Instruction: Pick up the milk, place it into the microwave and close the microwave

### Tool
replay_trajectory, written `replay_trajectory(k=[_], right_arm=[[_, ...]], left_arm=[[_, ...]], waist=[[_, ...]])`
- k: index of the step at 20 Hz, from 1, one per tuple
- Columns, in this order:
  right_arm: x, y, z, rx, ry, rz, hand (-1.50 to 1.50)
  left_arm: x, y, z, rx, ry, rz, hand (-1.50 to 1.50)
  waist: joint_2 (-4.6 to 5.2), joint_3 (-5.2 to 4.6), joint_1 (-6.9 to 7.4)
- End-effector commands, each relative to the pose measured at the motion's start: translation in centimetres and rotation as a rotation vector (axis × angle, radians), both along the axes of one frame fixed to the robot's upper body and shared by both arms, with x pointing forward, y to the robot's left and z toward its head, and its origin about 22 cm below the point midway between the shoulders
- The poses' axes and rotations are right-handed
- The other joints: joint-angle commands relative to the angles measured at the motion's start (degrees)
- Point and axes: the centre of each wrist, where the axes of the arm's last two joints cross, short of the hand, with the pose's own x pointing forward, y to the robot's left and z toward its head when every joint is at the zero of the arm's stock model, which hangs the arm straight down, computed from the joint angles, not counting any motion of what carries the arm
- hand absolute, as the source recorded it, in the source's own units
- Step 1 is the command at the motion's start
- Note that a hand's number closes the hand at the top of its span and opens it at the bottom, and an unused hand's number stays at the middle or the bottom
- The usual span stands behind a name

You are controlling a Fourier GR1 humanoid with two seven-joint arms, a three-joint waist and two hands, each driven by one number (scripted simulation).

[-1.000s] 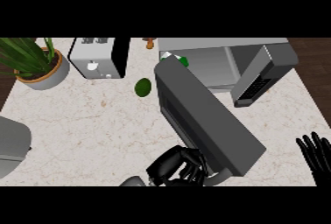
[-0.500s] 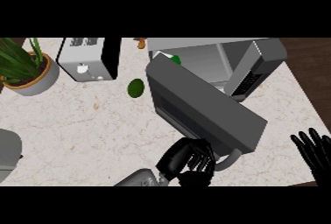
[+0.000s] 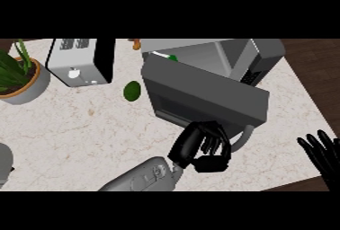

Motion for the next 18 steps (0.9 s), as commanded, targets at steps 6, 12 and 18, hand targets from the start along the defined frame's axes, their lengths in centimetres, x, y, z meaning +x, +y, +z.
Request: replay_trajectory(k=[6,12,18], right_arm=[[0.1,0.3,2.0,-0.005,0.001,0.013,-1.50],[0.4,0.3,3.2,-0.009,-0.012,0.028,-1.50],[0.6,-0.1,4.3,-0.007,-0.022,0.022,-1.50]], left_arm=[[4.5,-0.8,3.0,-0.042,-0.072,0.145,1.50],[6.5,-0.3,3.5,-0.073,-0.029,0.184,1.50],[8.7,-0.2,5.2,-0.124,-0.014,0.238,1.50]], waist=[[0.83,0.07,-1.43],[1.73,0.06,-2.59],[2.13,0.11,-3.66]])
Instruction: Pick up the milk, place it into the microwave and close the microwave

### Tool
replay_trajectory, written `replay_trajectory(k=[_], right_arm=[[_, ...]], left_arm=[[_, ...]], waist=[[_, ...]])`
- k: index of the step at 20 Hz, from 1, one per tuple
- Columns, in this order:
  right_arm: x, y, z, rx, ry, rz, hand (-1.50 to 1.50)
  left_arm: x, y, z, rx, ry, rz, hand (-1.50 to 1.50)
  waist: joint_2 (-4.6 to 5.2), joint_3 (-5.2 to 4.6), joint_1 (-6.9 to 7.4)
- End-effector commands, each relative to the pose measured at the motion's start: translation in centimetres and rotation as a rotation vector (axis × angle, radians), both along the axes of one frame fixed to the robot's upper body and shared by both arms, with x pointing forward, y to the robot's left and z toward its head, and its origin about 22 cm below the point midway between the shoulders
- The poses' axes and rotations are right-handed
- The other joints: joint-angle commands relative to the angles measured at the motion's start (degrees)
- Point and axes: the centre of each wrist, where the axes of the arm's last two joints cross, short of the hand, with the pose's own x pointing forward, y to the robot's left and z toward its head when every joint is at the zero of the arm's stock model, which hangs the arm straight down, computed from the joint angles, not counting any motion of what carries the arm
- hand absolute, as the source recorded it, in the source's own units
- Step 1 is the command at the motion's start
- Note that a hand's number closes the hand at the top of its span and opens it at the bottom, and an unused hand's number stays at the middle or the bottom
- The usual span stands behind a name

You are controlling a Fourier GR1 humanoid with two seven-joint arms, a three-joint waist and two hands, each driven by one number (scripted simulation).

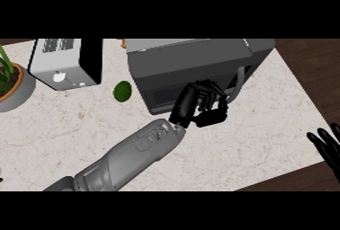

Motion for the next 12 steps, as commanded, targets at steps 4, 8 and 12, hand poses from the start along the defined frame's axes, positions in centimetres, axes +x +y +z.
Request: replay_trajectory(k=[4,8,12], right_arm=[[0.0,-0.6,0.6,0.006,0.006,-0.009,-1.50],[0.2,-0.4,1.6,0.003,-0.010,0.004,-1.50],[0.5,-0.8,1.9,0.011,-0.016,0.006,-1.50]], left_arm=[[2.5,0.6,1.5,-0.071,0.006,0.065,1.50],[2.4,0.6,1.1,-0.092,0.021,0.053,1.50],[2.9,1.1,1.2,-0.157,0.068,0.088,1.50]], waist=[[0.39,0.11,-0.98],[0.60,0.02,-1.59],[1.09,0.09,-1.31]])
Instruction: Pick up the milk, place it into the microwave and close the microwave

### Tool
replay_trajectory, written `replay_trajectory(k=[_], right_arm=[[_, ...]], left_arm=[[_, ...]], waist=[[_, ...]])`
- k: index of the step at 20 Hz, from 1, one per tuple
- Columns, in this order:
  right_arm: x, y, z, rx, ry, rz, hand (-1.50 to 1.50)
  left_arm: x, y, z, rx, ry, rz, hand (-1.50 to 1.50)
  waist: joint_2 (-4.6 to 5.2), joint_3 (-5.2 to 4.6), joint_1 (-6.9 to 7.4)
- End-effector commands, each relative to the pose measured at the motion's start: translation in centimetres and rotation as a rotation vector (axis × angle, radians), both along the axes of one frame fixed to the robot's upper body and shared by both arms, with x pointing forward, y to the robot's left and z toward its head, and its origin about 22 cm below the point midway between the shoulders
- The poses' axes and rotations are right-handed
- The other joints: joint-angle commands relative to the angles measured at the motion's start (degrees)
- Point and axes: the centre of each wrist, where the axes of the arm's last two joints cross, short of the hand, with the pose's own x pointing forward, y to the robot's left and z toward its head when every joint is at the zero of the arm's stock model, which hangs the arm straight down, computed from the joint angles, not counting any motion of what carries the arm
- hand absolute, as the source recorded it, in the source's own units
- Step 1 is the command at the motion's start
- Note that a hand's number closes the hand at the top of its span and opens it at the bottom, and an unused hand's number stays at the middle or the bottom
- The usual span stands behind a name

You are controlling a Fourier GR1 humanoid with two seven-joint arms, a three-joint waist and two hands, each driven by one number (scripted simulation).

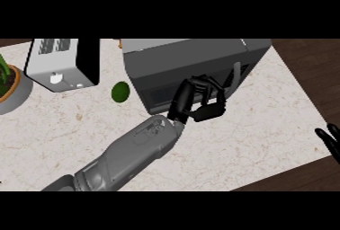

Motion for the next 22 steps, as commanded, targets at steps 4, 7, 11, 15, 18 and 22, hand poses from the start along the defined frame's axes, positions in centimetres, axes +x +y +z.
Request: replay_trajectory(k=[4,7,11,15,18,22], right_arm=[[0.3,0.0,0.5,0.027,-0.006,0.029,-1.50],[0.4,0.1,1.2,0.008,-0.017,0.060,-1.50],[0.4,0.1,1.7,0.000,-0.033,0.098,-1.50],[0.4,0.3,1.9,0.010,-0.034,0.127,-1.50],[0.4,0.4,2.3,0.011,-0.047,0.144,-1.50],[0.3,0.5,2.6,-0.012,-0.033,0.166,-1.50]], left_arm=[[2.2,0.9,0.7,-0.049,0.037,0.113,1.50],[2.3,0.9,0.7,-0.037,0.009,0.136,1.50],[2.1,1.1,0.1,-0.053,-0.025,0.152,1.50],[2.3,1.0,0.5,-0.072,-0.030,0.156,1.50],[2.1,1.2,-0.1,-0.072,-0.036,0.166,1.50],[2.2,1.1,0.1,-0.079,-0.052,0.171,1.50]], waist=[[1.19,0.04,-0.43],[1.18,0.03,-0.44],[1.20,0.00,-0.88],[1.37,0.06,-1.20],[1.48,0.02,-1.23],[1.66,-0.02,-1.83]])
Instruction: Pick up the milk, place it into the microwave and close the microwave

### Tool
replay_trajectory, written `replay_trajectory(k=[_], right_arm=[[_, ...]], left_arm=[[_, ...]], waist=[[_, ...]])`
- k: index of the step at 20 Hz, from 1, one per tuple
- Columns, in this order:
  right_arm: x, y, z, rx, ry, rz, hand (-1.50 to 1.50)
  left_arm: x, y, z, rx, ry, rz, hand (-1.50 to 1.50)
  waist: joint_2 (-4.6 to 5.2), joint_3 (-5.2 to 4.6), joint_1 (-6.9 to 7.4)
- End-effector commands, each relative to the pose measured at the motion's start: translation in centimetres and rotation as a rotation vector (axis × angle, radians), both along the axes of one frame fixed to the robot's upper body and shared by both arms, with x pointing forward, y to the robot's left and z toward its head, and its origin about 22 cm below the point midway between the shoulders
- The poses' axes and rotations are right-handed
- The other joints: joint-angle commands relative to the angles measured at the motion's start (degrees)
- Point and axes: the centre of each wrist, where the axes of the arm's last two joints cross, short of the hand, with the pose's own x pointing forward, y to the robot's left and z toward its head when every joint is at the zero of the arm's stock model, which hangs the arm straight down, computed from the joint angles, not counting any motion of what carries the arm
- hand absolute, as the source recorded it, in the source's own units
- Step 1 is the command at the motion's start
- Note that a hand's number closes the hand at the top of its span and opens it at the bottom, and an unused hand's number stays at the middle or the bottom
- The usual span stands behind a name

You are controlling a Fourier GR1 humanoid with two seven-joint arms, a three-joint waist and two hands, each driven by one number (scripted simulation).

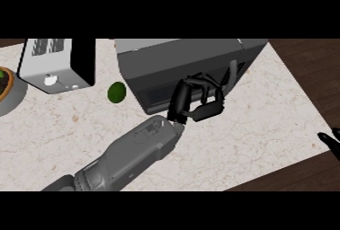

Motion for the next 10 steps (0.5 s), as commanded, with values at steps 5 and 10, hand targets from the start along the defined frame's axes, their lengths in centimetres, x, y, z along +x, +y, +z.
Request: replay_trajectory(k=[5,10], right_arm=[[-0.05,0.27,0.72,-0.005,-0.010,0.037,-1.50],[-0.03,0.23,0.93,-0.004,-0.004,0.042,-1.50]], left_arm=[[2.41,1.09,0.46,0.007,0.003,0.115,1.50],[2.50,1.22,0.35,-0.011,0.010,0.124,1.50]], waist=[[0.91,-0.03,-0.89],[1.11,-0.03,-0.37]])
